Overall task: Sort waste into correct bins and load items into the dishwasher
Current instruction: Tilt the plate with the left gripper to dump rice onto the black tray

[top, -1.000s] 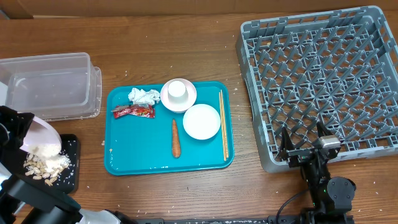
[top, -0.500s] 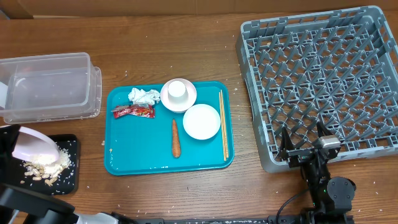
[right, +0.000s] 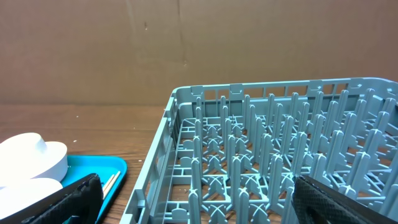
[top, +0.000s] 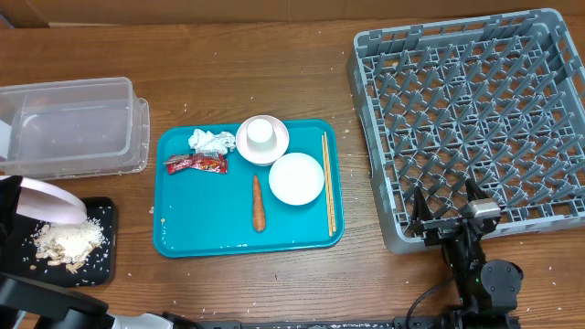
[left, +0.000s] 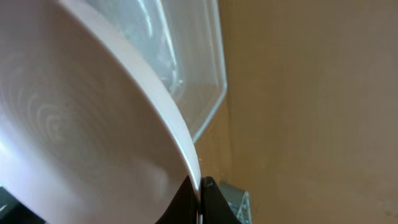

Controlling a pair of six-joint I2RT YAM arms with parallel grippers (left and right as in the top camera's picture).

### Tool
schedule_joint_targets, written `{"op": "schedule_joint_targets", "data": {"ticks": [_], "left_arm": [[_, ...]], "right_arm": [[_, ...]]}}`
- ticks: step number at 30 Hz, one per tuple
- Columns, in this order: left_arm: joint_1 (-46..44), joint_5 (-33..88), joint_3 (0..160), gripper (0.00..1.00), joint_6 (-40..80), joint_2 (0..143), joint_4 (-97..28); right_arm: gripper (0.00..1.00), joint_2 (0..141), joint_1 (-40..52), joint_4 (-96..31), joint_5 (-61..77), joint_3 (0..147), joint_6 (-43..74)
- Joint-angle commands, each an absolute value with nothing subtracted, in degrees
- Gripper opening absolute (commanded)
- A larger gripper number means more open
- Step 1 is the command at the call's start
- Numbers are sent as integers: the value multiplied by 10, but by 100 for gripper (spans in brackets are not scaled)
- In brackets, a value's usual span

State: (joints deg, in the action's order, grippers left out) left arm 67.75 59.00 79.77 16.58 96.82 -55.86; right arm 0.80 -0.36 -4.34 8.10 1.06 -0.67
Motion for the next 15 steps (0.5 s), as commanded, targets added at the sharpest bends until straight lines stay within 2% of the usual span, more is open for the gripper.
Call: {"op": "schedule_joint_targets", "data": {"ticks": [1, 15], "left_arm": [[680, 638, 794, 4, 169, 971, -547], [702, 640, 794, 4, 171, 970, -610]], "right_arm": [[100, 2, -5, -42, 76, 5, -9], [100, 2, -5, -42, 76, 5, -9]]}}
